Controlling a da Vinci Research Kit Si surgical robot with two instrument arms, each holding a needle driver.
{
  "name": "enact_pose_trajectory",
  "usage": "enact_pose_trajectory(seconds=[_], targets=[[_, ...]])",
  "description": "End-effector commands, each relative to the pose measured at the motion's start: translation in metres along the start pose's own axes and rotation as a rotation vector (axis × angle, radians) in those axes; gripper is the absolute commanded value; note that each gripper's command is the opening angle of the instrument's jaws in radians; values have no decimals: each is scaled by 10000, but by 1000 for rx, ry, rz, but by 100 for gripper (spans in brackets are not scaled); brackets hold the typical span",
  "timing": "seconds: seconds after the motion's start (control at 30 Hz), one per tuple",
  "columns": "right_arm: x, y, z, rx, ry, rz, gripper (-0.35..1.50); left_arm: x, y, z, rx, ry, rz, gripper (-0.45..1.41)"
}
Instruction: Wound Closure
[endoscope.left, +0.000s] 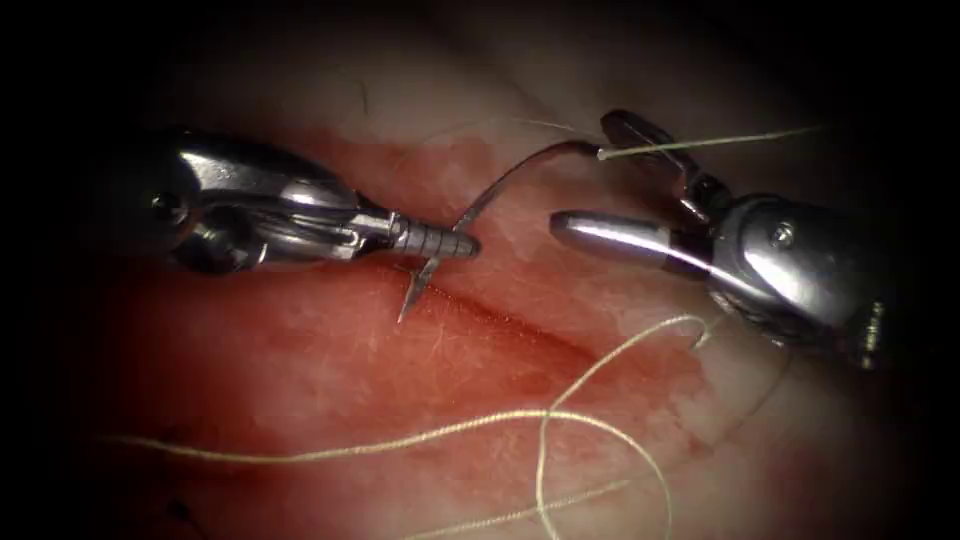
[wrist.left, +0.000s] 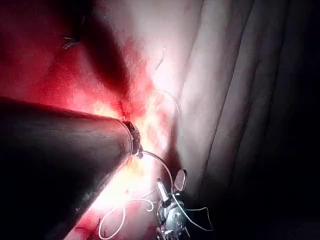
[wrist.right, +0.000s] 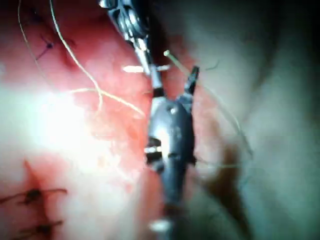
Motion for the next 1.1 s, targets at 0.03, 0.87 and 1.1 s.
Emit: enact_pose_trajectory(seconds=[0.03, 0.87, 1.1], targets=[[-6, -3, 12, -1, 4, 19, 94, -3, -4, 7, -4, 4, 0, -35], [-11, -23, 31, -24, 73, 53, -35, -5, 4, 10, -39, 13, -1, -35], [-14, -21, 31, 3, 68, 61, -35, -8, 11, 12, -67, -7, 1, -35]])
